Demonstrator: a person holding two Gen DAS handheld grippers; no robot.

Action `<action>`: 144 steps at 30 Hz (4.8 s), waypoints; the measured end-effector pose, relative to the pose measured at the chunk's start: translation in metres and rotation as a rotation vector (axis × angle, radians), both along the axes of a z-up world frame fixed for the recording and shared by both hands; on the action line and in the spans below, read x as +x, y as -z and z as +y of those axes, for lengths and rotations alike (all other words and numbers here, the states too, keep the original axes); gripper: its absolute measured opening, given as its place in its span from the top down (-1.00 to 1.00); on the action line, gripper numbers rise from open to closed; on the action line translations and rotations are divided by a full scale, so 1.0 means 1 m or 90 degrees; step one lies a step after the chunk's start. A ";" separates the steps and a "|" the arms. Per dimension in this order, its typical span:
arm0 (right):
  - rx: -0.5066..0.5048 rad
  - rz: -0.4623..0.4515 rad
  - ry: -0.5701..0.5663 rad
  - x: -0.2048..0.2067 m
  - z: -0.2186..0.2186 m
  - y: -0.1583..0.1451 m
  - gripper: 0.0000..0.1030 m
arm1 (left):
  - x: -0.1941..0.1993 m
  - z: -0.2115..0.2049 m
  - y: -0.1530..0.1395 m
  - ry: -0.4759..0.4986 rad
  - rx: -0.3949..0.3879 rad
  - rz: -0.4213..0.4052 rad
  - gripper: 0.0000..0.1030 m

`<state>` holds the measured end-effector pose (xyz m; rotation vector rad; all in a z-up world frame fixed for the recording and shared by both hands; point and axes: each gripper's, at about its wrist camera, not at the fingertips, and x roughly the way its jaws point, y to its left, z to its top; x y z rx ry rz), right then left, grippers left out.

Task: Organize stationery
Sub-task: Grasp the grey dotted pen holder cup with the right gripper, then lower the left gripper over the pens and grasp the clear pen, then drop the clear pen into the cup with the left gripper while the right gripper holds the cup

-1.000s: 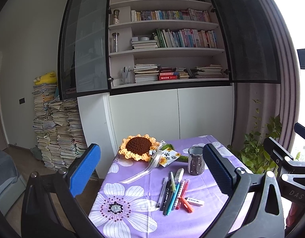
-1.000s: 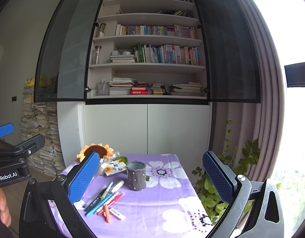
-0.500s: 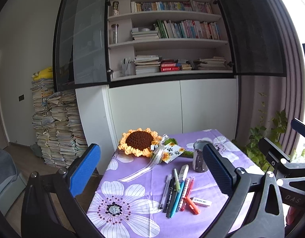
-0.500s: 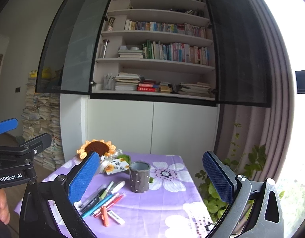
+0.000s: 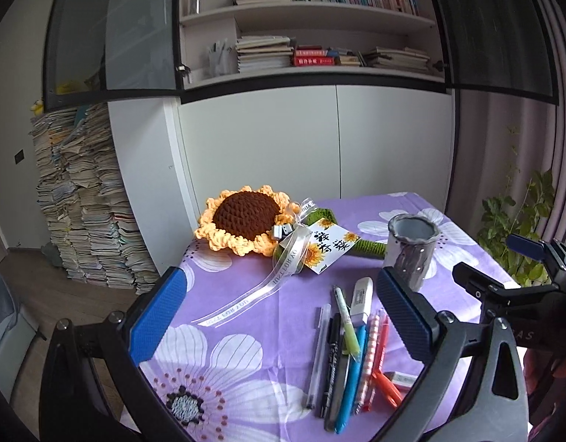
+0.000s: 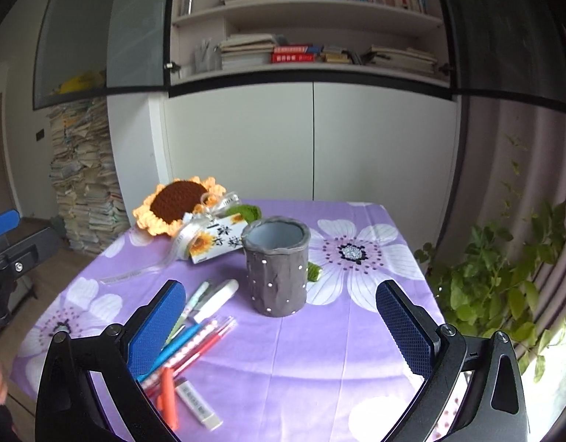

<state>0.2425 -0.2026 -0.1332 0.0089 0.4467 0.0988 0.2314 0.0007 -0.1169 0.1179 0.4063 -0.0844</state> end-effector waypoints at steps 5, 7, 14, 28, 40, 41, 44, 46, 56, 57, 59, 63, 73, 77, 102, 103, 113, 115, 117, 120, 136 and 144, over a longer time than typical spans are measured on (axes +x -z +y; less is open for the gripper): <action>-0.001 0.056 -0.007 0.049 0.002 0.012 -1.00 | 0.040 0.005 0.016 0.003 -0.013 0.031 -0.98; 0.003 0.076 -0.011 0.069 0.004 0.017 -1.00 | 0.054 0.007 0.021 0.010 -0.021 0.045 -0.98; -0.003 0.118 -0.012 0.114 0.012 0.031 -1.00 | 0.083 0.009 0.038 0.038 -0.028 0.081 -0.98; -0.026 0.158 -0.019 0.123 0.007 0.034 -0.41 | 0.099 0.019 0.045 0.065 -0.076 0.109 -0.98; -0.063 0.128 -0.030 0.064 -0.048 0.035 -0.42 | 0.060 0.013 0.029 0.034 -0.018 0.087 -0.98; -0.067 0.125 -0.042 0.066 -0.049 0.038 -0.42 | 0.057 0.012 0.027 0.029 -0.016 0.085 -0.98; -0.045 0.113 -0.054 0.072 -0.056 0.045 -0.42 | 0.048 0.006 0.022 0.015 0.000 0.079 -0.98; -0.018 0.110 -0.058 0.073 -0.060 0.046 -0.42 | 0.043 0.001 0.019 0.009 0.013 0.072 -0.98; 0.050 0.108 -0.088 0.067 -0.076 0.058 -0.42 | 0.046 -0.020 0.022 0.023 0.040 0.083 -0.98; 0.057 0.114 -0.087 0.069 -0.077 0.059 -0.42 | 0.046 -0.021 0.022 0.026 0.038 0.085 -0.98; 0.053 0.117 -0.087 0.069 -0.076 0.060 -0.42 | 0.047 -0.020 0.023 0.028 0.036 0.089 -0.98; -0.009 0.119 -0.082 0.070 -0.059 0.061 -0.42 | 0.047 -0.014 0.025 0.020 0.031 0.093 -0.98; -0.018 0.130 -0.089 0.072 -0.059 0.063 -0.42 | 0.048 0.004 0.039 0.026 -0.006 0.140 -0.98; -0.023 0.128 -0.081 0.071 -0.059 0.063 -0.42 | 0.051 -0.002 0.054 0.047 -0.002 0.178 -0.98; -0.022 0.119 -0.082 0.070 -0.059 0.061 -0.42 | 0.119 -0.026 0.100 0.045 0.056 0.311 -0.27; -0.023 0.119 -0.082 0.070 -0.059 0.061 -0.42 | 0.121 -0.027 0.100 0.047 0.057 0.312 -0.21; -0.025 0.114 -0.080 0.069 -0.058 0.060 -0.42 | 0.137 -0.028 0.105 0.060 0.034 0.366 0.39; -0.025 0.114 -0.080 0.069 -0.058 0.060 -0.42 | 0.138 -0.027 0.105 0.060 0.026 0.372 0.39; -0.026 0.114 -0.080 0.068 -0.058 0.060 -0.42 | 0.137 -0.026 0.104 0.068 0.013 0.377 0.61; -0.026 0.112 -0.078 0.068 -0.058 0.060 -0.42 | 0.131 -0.023 0.103 0.066 0.011 0.375 0.80; -0.025 0.109 -0.076 0.068 -0.059 0.059 -0.42 | 0.069 -0.009 0.001 0.121 -0.047 0.193 0.80; -0.029 0.106 -0.077 0.068 -0.058 0.059 -0.42 | 0.060 -0.047 -0.052 0.206 -0.065 0.110 0.80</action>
